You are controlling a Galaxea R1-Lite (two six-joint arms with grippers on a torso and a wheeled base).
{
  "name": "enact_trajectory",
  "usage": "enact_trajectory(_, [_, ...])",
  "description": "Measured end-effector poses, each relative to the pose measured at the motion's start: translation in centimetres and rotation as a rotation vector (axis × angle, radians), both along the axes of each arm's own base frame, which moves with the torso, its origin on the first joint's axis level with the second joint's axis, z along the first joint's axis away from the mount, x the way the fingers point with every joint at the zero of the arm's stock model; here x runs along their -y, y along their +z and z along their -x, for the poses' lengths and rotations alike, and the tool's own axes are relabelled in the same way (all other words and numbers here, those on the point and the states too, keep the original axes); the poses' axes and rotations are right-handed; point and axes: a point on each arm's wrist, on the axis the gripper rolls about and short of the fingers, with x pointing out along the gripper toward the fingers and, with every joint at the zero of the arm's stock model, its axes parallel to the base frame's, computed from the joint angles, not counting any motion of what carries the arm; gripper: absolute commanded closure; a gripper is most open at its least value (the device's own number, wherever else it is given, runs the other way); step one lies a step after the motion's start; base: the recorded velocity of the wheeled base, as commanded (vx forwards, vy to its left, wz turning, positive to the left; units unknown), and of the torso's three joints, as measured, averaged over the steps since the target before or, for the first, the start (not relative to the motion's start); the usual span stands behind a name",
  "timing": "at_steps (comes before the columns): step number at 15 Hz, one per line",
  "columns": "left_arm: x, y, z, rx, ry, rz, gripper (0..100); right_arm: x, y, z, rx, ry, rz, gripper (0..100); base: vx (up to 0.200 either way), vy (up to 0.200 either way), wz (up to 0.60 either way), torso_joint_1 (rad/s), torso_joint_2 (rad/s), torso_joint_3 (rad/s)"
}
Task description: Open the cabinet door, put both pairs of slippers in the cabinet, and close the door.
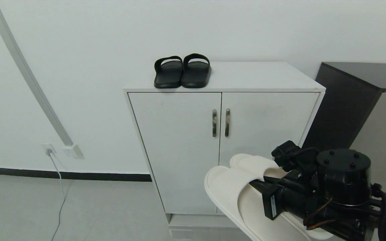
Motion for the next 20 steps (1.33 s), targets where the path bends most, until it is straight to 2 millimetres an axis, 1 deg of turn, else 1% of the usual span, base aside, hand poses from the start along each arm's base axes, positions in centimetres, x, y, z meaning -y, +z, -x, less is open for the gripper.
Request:
enact_trajectory(6, [0.0,0.0,0.0,0.0,0.001,-0.001,0,0.02,-0.32,0.01,-0.007,0.0,0.012,100,0.0,0.0,0.0,-0.101,0.45,0.353])
enact_trajectory(12, [0.0,0.0,0.0,0.0,0.0,-0.006,0,0.03,-0.61,0.01,-0.015,0.0,0.02,100,0.0,0.0,0.0,-0.023,0.4,0.367])
enact_trajectory(14, [0.0,0.0,0.0,0.0,-0.001,-0.005,0,0.04,-0.64,0.01,-0.012,0.003,0.026,100,0.0,0.0,0.0,0.002,0.1,0.11])
enact_trajectory(20, [0.0,0.25,0.04,0.005,0.001,-0.007,0,0.14,-0.86,0.19,-0.006,0.009,0.033,100,0.0,0.0,0.0,0.0,0.0,0.0])
